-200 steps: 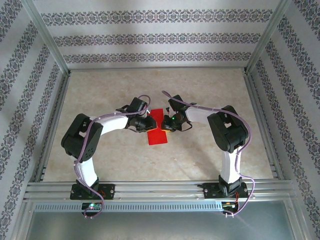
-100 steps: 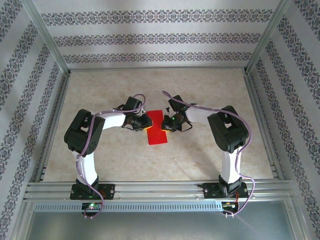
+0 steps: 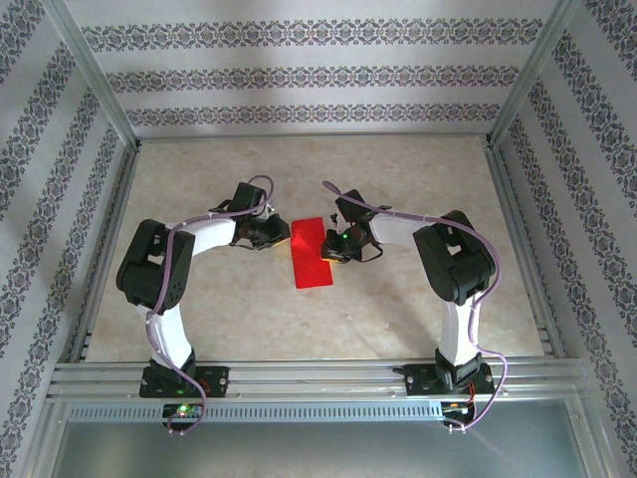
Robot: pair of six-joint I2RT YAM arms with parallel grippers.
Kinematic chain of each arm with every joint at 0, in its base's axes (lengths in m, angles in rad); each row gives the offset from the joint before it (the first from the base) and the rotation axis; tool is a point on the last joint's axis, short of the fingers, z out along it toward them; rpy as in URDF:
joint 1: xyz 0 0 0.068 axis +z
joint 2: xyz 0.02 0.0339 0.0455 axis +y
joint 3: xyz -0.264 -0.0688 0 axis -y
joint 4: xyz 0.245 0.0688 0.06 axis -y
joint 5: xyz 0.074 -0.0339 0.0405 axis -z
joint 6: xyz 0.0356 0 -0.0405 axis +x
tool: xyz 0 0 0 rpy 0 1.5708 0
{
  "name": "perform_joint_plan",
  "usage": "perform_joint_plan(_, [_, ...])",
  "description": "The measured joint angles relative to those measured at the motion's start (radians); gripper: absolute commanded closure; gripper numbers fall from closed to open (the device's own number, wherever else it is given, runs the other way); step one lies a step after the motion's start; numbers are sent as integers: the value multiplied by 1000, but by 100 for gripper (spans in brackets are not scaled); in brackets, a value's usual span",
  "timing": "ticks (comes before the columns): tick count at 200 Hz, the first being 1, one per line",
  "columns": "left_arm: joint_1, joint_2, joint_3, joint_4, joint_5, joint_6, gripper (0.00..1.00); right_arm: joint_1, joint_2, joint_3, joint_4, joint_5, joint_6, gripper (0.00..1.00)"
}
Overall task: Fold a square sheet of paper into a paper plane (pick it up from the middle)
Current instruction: First fold the square sheet of paper in half at the center of the table.
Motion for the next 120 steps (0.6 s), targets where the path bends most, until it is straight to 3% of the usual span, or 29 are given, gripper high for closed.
perform_joint_plan(52, [-68, 20, 3, 97, 35, -11, 83, 0, 1, 0, 0, 0, 0, 85])
perform_joint_plan(120, [-61, 118, 21, 98, 26, -12, 83, 0, 0, -3, 3, 0, 0, 85])
